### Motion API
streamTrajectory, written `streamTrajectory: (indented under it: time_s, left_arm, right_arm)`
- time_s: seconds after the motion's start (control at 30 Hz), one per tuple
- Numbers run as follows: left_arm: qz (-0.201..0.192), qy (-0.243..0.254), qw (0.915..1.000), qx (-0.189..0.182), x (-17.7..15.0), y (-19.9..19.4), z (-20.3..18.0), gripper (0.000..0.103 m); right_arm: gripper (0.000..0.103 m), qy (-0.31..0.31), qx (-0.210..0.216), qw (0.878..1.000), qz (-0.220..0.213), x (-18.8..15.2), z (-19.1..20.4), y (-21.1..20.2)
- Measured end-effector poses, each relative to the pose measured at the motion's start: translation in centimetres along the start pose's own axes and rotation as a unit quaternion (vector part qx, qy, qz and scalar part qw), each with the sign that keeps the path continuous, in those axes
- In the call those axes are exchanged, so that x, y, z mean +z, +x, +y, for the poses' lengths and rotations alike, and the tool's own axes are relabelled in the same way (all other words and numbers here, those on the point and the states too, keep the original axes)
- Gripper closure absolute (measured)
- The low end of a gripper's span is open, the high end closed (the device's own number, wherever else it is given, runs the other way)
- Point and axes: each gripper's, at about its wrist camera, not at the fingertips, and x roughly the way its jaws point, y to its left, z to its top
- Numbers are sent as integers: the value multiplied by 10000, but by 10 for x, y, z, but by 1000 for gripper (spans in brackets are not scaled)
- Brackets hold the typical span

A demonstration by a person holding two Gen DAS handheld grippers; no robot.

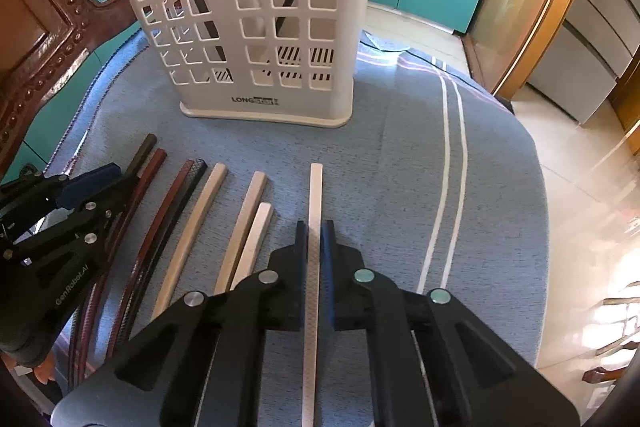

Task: Organize utensils
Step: 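Grasp a dark brown chopstick with the left tool while the right tool grasps a light wooden one, then raise both chopsticks upright and drop them into the white holder, opening both tools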

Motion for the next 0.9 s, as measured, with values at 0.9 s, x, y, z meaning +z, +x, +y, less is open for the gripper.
streamTrajectory:
  time_s: [0.9]
  left_arm:
    - [-934,-138,9940,-551,11,-56,7,96]
  right_arm:
    - [96,151,1597,9635,-2144,26,-35,-183]
